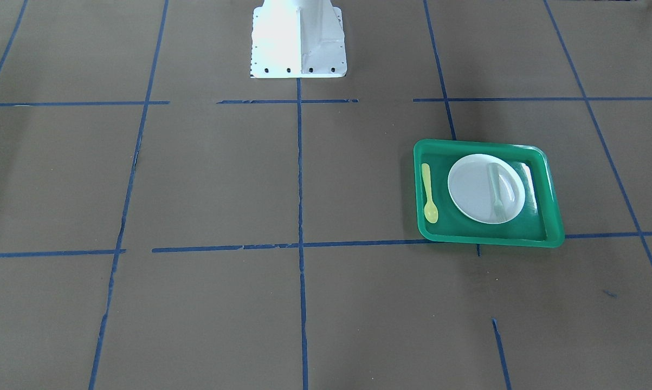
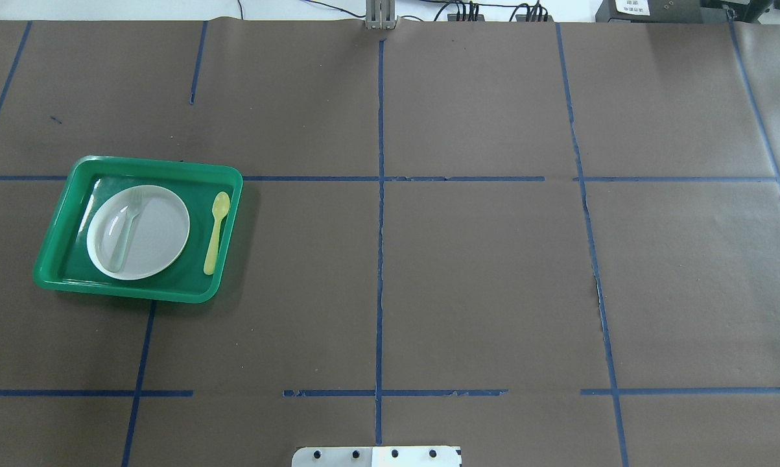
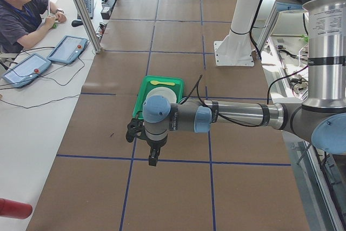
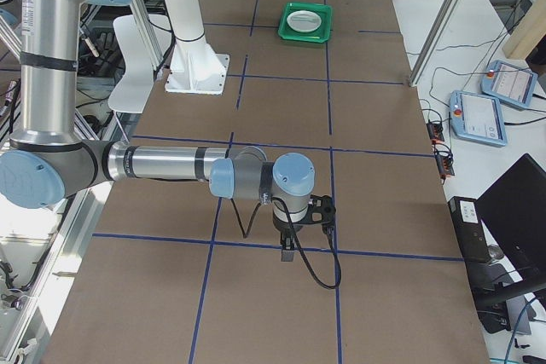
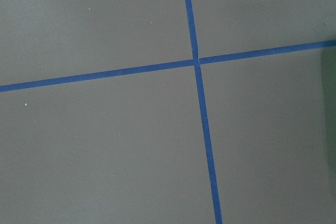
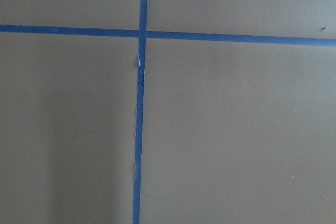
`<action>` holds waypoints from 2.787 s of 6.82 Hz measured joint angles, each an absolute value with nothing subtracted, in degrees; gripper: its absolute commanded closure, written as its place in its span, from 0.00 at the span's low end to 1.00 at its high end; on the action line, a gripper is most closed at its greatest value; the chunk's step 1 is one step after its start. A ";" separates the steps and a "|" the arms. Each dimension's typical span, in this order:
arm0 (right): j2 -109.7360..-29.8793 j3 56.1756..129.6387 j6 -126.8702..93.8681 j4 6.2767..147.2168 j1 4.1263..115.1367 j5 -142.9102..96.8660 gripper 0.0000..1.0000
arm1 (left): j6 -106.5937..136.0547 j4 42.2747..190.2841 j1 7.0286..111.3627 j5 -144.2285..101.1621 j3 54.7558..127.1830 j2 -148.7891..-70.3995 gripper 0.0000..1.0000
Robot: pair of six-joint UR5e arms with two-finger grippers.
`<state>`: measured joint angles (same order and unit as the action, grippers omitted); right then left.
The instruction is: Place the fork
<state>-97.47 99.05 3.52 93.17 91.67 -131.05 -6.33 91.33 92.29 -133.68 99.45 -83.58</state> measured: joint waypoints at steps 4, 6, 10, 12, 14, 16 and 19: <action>-97.47 99.05 3.52 93.16 91.67 -131.04 0.00 | -6.33 92.39 92.23 -133.70 100.18 -84.10 0.00; -97.47 99.05 3.52 93.16 91.67 -131.05 0.00 | -4.94 95.72 90.58 -135.35 101.18 -84.44 0.00; -97.47 99.05 3.52 93.16 91.67 -131.04 0.00 | 28.89 114.05 68.12 -129.88 104.01 -85.85 0.01; -97.47 99.05 3.52 93.16 91.67 -131.05 0.00 | 40.95 119.79 58.54 -124.15 100.56 -90.13 0.03; -97.47 99.05 3.51 93.17 91.67 -131.05 0.00 | 44.96 120.36 52.84 -121.16 96.81 -93.42 0.08; -97.47 99.05 3.52 93.16 91.67 -131.05 0.00 | 46.53 120.50 49.68 -120.69 95.45 -94.93 0.16; -97.47 99.05 3.52 93.16 91.67 -131.05 0.00 | 47.00 120.50 48.38 -121.02 93.17 -96.85 0.36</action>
<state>-97.47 99.05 3.52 93.16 91.67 -131.05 47.00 120.50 48.38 -121.02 93.17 -96.85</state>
